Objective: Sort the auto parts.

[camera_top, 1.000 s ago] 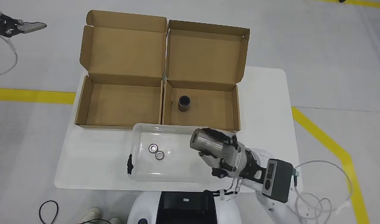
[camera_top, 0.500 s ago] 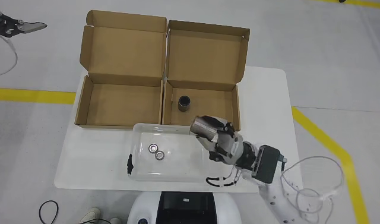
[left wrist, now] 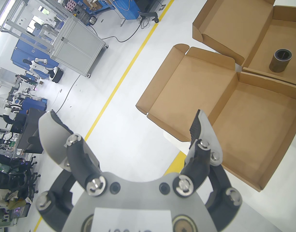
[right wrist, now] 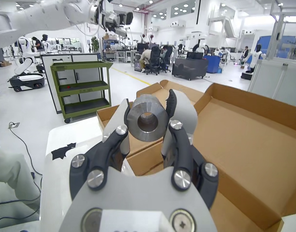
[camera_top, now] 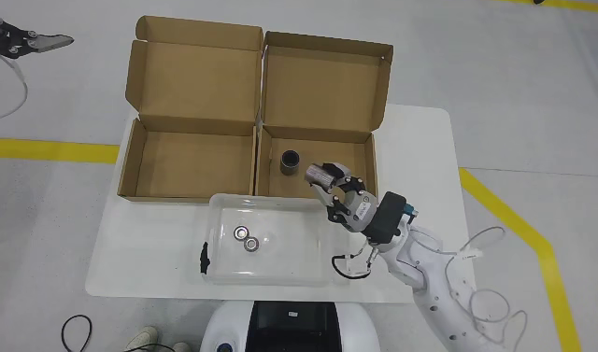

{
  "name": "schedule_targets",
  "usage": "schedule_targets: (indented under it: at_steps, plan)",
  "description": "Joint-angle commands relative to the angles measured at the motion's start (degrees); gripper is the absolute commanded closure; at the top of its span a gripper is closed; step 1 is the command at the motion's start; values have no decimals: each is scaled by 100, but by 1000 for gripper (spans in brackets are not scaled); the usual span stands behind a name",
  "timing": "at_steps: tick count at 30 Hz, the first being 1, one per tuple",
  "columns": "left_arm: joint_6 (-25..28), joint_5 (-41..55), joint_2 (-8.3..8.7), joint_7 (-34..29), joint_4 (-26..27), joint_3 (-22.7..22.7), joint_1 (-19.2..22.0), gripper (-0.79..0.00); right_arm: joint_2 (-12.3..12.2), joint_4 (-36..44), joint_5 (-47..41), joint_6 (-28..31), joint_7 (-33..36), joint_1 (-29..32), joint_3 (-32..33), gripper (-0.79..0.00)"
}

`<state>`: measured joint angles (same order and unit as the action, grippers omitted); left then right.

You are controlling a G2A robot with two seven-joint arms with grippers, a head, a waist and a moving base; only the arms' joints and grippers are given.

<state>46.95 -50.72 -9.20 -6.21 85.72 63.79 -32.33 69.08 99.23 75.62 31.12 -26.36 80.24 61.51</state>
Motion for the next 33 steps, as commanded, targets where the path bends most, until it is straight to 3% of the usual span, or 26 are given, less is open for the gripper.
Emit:
schedule_targets:
  at_steps: [1, 11, 33]
  plan:
    - [0, 0, 0, 0, 0, 0, 0, -785, 8, -58, -88, -91, 245, -18, -3, 0]
    - [0, 0, 0, 0, 0, 0, 0, -785, 73, -345, -303, -754, 879, -116, -46, 0]
    - [0, 0, 0, 0, 0, 0, 0, -785, 80, -381, -306, -773, 866, -138, -58, 0]
